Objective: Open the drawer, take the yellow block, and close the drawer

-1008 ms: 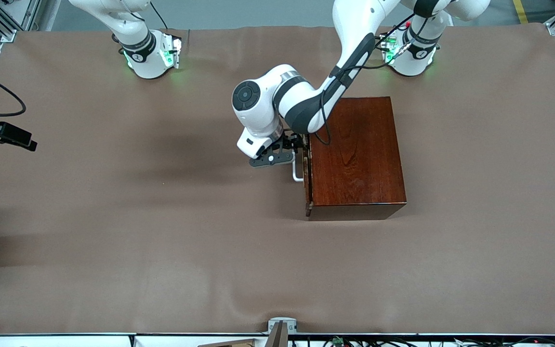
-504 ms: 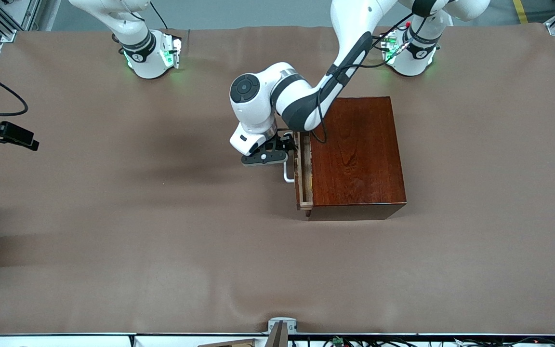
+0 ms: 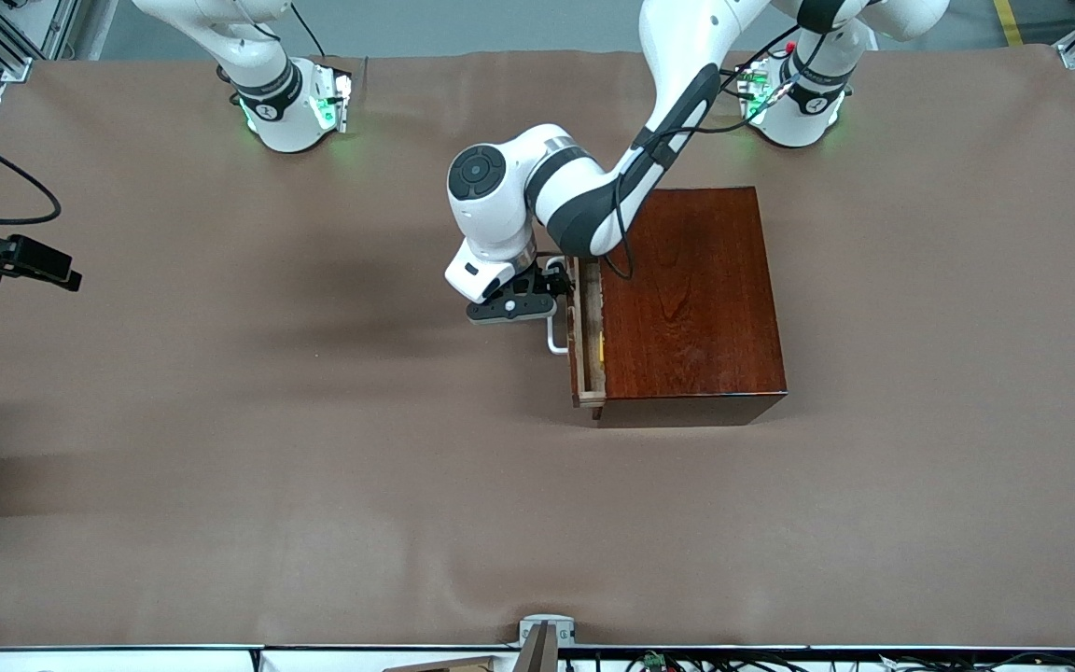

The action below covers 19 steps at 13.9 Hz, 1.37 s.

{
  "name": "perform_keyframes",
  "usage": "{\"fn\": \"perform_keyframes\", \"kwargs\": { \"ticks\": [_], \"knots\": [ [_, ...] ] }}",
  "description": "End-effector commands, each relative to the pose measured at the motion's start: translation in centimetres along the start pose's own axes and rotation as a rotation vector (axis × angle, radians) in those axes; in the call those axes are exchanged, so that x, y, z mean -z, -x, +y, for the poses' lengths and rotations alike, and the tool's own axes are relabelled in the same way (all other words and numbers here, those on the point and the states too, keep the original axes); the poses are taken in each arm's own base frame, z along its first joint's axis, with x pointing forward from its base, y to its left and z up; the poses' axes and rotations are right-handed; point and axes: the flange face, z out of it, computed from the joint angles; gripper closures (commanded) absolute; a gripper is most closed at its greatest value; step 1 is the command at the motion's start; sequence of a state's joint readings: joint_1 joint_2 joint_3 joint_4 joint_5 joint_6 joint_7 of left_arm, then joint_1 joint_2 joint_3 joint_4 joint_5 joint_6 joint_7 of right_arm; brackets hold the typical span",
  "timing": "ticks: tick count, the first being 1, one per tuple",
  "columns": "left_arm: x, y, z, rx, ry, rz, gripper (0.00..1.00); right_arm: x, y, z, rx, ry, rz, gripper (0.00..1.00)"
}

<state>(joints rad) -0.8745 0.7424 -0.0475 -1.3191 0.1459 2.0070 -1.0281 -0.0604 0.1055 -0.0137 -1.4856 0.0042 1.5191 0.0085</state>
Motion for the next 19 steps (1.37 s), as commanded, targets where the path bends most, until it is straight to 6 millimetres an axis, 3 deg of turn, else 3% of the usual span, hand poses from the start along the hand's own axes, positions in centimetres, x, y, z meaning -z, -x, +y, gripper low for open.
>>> {"fn": "perform_keyframes", "kwargs": {
  "ticks": [1,11,15,19],
  "knots": [
    [0.2,0.7,4.3,-0.001,0.180,0.090,0.00,0.2,-0.1,-0.2,-0.009,-0.001,0.006,0.00],
    [2.3,1.5,6.9,0.049,0.389,0.184,0.00,0.1,0.0,-0.2,-0.012,-0.001,-0.002,0.00],
    [3.3,3.4,8.5,0.045,0.461,0.205,0.00,0.2,-0.1,-0.1,-0.009,-0.002,0.006,0.00],
    [5.0,3.2,8.3,0.062,0.476,0.213,0.00,0.1,-0.2,-0.1,-0.003,0.000,0.012,0.00]
  ]
}}
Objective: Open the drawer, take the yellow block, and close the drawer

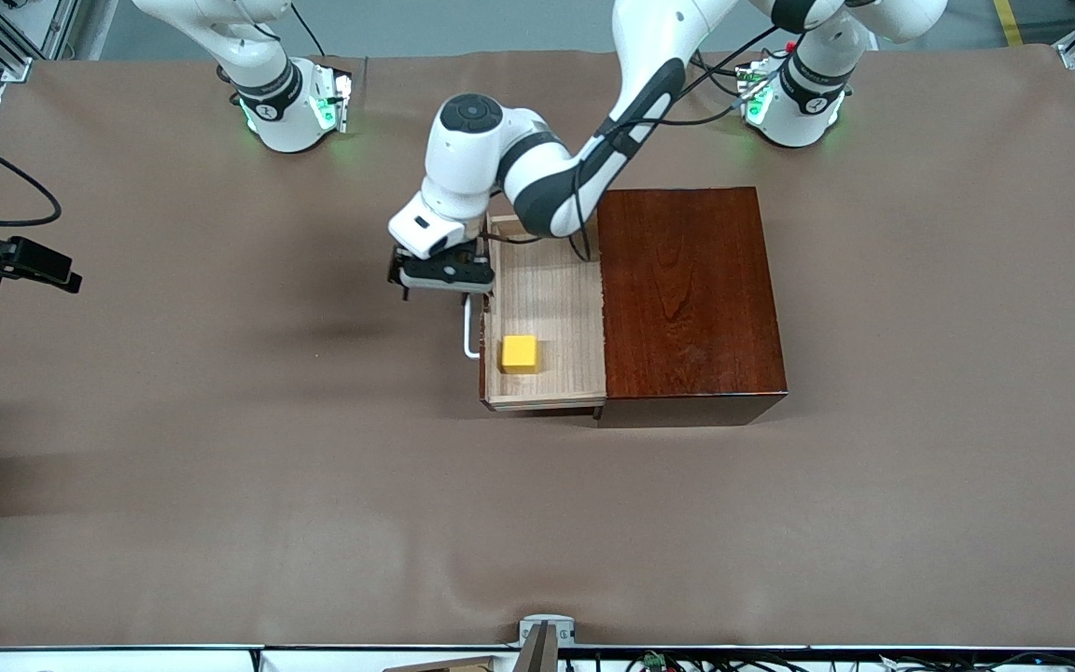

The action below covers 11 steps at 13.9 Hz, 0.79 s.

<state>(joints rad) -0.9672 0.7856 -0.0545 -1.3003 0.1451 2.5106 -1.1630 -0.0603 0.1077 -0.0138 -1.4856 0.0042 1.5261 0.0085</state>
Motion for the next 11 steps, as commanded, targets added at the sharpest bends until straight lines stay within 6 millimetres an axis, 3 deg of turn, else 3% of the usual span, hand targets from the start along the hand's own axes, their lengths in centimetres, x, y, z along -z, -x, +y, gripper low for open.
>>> {"fn": "perform_keyframes", "kwargs": {
  "ticks": [1,3,6,11],
  "knots": [
    [1.0,-1.6,0.7,0.031,0.030,0.026,0.00,0.1,0.0,0.0,-0.005,0.000,0.004,0.00],
    [3.0,-3.0,1.0,0.059,0.051,0.045,0.00,0.1,0.0,0.0,-0.005,0.000,0.006,0.00],
    [7.0,-7.4,0.0,0.144,0.088,0.080,0.00,0.2,0.0,-0.2,-0.002,0.000,0.007,0.00],
    [13.6,-15.4,-3.8,0.315,0.148,0.102,0.00,0.2,0.0,-0.5,-0.003,-0.001,0.009,0.00]
  ]
}}
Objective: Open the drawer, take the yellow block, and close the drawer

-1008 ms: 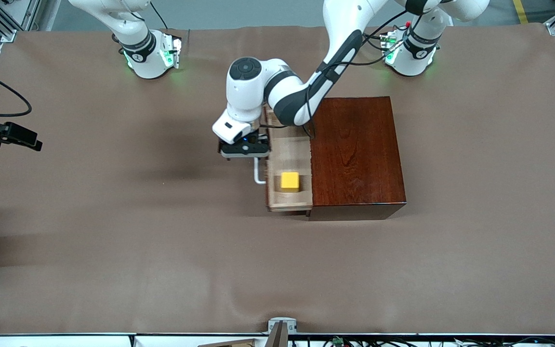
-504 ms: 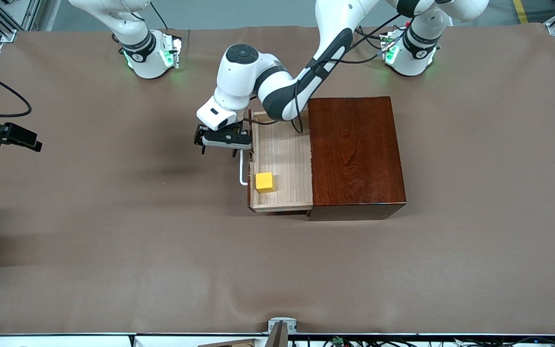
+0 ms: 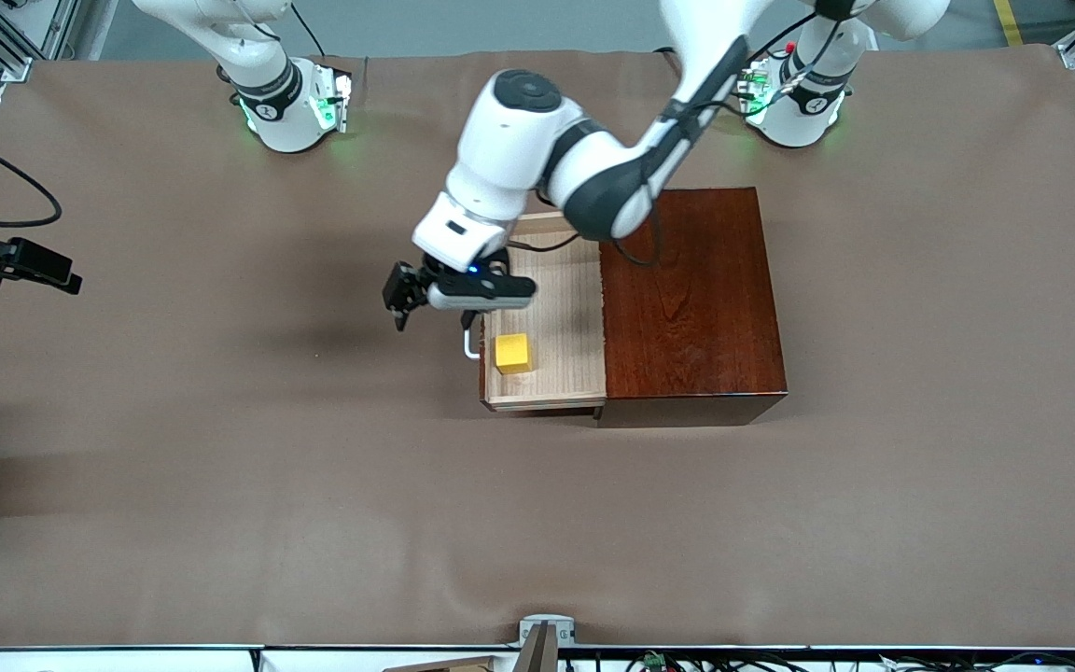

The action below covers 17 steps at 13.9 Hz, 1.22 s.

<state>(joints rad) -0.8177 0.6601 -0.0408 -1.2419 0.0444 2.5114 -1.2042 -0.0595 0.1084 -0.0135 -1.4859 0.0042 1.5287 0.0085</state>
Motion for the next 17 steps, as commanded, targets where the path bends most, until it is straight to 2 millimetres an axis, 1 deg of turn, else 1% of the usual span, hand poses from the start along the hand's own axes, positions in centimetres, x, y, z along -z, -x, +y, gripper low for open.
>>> {"fn": "perform_keyframes", "kwargs": {
  "ticks": [1,2,3,4,5,6,7,8,9,11,13,14,15,16,17],
  "knots": [
    [2.8,-3.5,-1.2,0.068,-0.029,-0.001,0.00,0.3,0.1,-1.9,0.018,0.000,0.007,0.00],
    [3.9,-5.0,-1.8,0.079,-0.058,0.001,0.00,0.2,0.1,-3.8,0.049,0.002,0.006,0.00],
    [5.0,-6.3,-2.5,0.089,-0.100,-0.005,0.00,-0.2,0.1,-5.2,0.063,0.003,-0.002,0.00],
    [5.9,-7.5,-3.2,0.076,-0.135,-0.011,0.00,-0.6,0.2,-7.4,0.048,0.006,-0.010,0.00],
    [6.8,-8.9,-4.0,0.048,-0.165,-0.017,0.00,-0.9,0.4,-9.4,-0.032,0.010,-0.015,0.00],
    [7.7,-10.1,-4.9,0.022,-0.200,-0.028,0.00,-1.2,0.9,-12.6,-0.101,0.018,-0.017,0.00],
    [8.6,-11.4,-6.1,-0.004,-0.243,-0.044,0.00,-2.8,1.2,-17.0,-0.157,0.036,-0.034,0.00],
    [9.3,-12.3,-7.5,-0.043,-0.283,-0.065,0.00,-4.4,1.6,-20.9,-0.213,0.059,-0.050,0.00],
    [10.5,-13.3,-9.1,-0.086,-0.318,-0.086,0.00,-5.6,1.9,-23.3,-0.293,0.054,-0.061,0.00],
    [12.1,-15.5,-12.7,-0.152,-0.369,-0.119,0.00,-8.0,1.8,-27.5,-0.494,-0.007,-0.089,0.00],
    [13.5,-17.8,-16.8,-0.206,-0.403,-0.142,0.00,-9.7,1.8,-31.5,-0.696,-0.064,-0.090,0.00],
    [14.3,-18.3,-18.4,-0.232,-0.415,-0.153,0.00,-10.8,1.7,-33.1,-0.811,-0.087,-0.099,0.00],
    [15.4,-19.3,-20.2,-0.248,-0.424,-0.157,0.00,-11.7,1.3,-34.1,-0.928,-0.105,-0.113,0.00],
    [16.5,-20.1,-21.9,-0.263,-0.433,-0.161,0.00,-12.0,1.1,-35.2,-1.038,-0.125,-0.125,0.00],
    [17.6,-20.6,-23.4,-0.292,-0.439,-0.167,0.00,-12.9,1.0,-36.5,-1.115,-0.129,-0.137,0.00]
  ]
}}
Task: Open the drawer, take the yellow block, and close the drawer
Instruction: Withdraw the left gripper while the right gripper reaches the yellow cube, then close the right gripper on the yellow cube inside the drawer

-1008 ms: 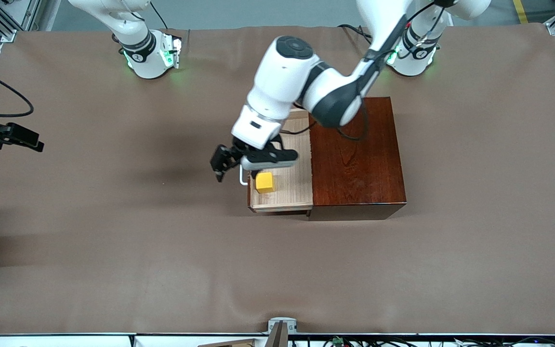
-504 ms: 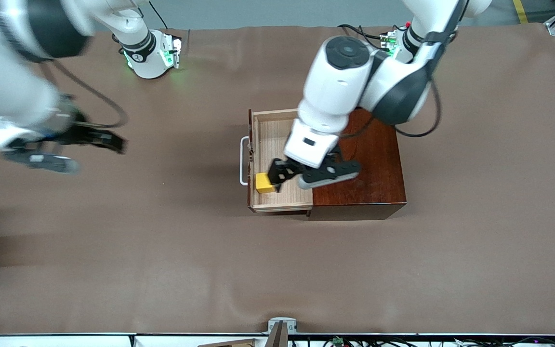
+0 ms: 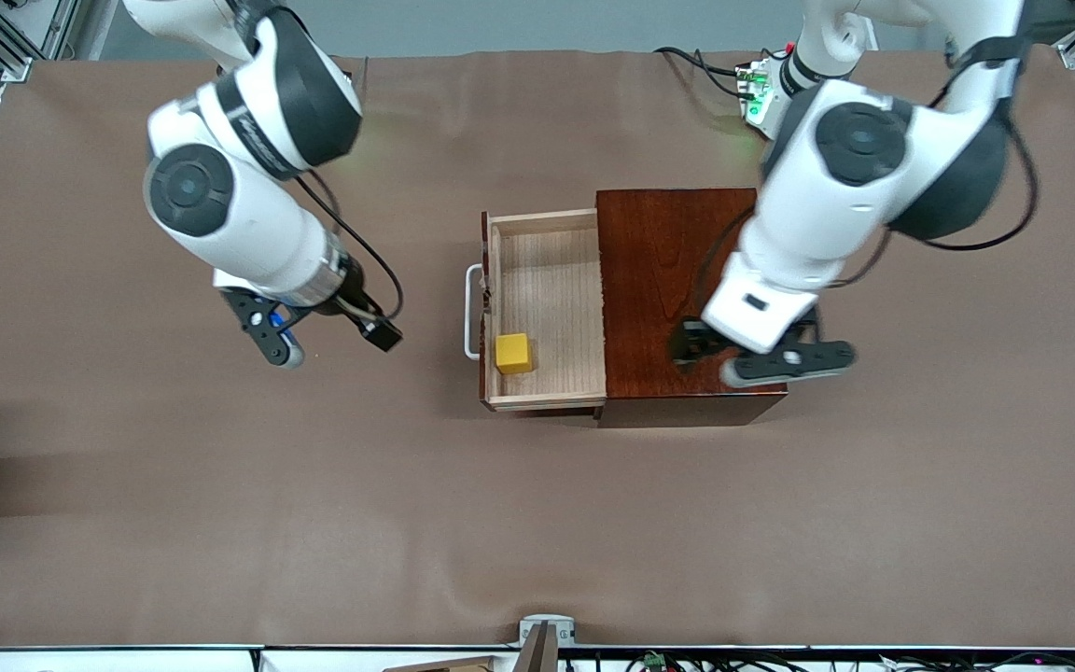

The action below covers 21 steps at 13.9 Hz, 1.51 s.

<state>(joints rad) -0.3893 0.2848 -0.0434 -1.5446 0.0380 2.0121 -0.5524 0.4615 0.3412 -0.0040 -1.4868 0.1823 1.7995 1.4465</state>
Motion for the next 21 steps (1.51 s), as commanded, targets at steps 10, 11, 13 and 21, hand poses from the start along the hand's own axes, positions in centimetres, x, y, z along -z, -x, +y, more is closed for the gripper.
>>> {"fn": "perform_keyframes", "kwargs": {
  "ticks": [10,11,13,21],
  "knots": [
    [4.8,2.0,-22.4,-0.301,-0.074,-0.149,0.00,-11.2,11.1,-6.1,-0.502,-0.138,-0.068,0.00],
    [4.9,2.0,-22.9,-0.298,-0.074,-0.165,0.00,-11.6,11.5,-6.0,-0.498,-0.136,-0.069,0.00],
    [5.9,2.0,-22.8,-0.290,-0.075,-0.174,0.00,-13.2,12.0,-5.6,-0.494,-0.108,-0.059,0.00],
    [9.7,1.0,-21.6,-0.221,-0.095,-0.177,0.00,-18.2,10.4,-4.5,-0.509,-0.136,-0.035,0.00]
  ]
}}
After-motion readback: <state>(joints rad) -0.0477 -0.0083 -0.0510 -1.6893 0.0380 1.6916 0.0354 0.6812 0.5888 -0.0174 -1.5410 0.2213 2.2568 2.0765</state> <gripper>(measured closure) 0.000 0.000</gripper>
